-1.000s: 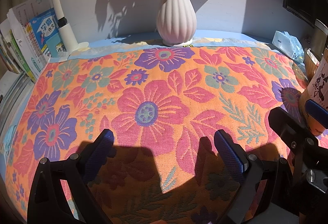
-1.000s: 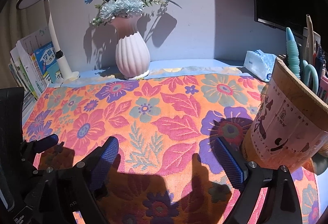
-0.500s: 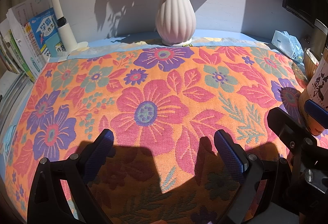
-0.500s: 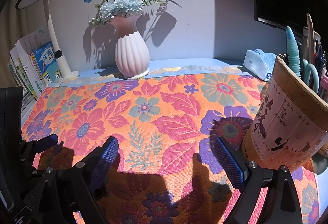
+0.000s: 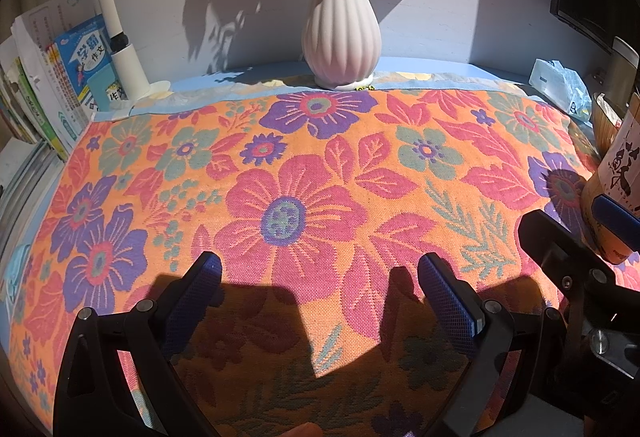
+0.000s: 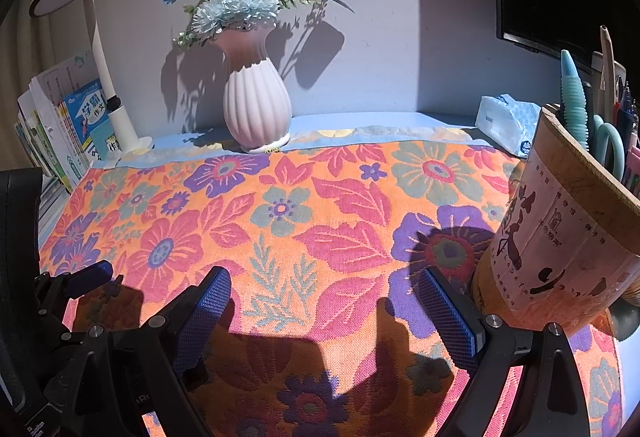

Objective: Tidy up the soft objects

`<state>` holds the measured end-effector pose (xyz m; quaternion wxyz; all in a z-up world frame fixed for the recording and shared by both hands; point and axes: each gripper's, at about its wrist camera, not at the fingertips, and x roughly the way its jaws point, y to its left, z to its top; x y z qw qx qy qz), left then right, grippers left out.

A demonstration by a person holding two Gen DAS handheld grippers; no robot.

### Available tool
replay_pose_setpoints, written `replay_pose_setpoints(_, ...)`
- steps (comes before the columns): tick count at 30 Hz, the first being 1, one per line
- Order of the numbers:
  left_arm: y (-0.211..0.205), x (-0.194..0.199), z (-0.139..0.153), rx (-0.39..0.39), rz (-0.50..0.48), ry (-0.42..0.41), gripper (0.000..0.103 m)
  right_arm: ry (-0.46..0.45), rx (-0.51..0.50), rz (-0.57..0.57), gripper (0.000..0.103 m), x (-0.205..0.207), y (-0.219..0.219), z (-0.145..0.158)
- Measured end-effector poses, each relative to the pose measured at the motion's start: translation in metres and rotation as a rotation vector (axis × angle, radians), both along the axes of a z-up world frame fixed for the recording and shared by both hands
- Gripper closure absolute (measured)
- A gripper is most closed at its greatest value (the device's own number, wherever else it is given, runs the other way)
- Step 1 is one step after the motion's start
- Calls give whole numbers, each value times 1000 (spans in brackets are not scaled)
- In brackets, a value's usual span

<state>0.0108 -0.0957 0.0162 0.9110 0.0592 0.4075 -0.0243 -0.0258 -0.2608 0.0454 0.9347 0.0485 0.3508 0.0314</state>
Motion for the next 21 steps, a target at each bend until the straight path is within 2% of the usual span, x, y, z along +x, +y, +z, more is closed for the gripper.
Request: replay_pose_setpoints(21,1,0,1,3,0,-4,5,0,1,2,9,0,0,0)
